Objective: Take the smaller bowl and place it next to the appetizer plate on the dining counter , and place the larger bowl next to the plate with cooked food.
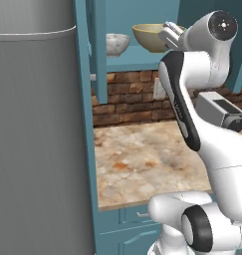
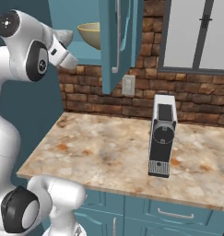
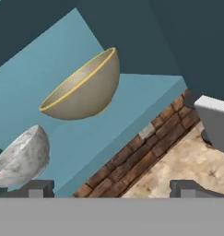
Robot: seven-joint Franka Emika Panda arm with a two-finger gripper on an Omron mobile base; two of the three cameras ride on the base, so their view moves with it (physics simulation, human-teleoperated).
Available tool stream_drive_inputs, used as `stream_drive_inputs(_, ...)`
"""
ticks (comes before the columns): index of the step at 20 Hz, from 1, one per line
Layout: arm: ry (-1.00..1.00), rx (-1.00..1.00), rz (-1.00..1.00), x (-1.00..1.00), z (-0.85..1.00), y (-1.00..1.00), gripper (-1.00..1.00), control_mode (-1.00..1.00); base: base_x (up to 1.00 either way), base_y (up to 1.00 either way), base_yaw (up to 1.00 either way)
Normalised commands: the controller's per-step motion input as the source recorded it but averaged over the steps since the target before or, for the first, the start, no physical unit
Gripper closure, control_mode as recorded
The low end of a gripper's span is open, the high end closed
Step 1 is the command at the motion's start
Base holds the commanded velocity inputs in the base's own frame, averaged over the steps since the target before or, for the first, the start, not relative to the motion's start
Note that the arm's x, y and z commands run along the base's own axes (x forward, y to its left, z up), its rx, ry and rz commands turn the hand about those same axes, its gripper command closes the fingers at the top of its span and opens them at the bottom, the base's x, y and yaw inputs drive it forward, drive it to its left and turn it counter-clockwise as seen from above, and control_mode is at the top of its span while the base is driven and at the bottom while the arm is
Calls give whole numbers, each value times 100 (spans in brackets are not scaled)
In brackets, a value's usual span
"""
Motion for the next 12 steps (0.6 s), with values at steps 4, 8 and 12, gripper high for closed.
stream_drive_inputs(4,-5,7,-6,1,39,0,-100,-100,0,0,0)
stream_drive_inputs(8,1,13,-1,20,14,-4,-100,-100,0,0,0)
stream_drive_inputs(12,2,12,0,38,0,-12,-100,-100,0,0,0)
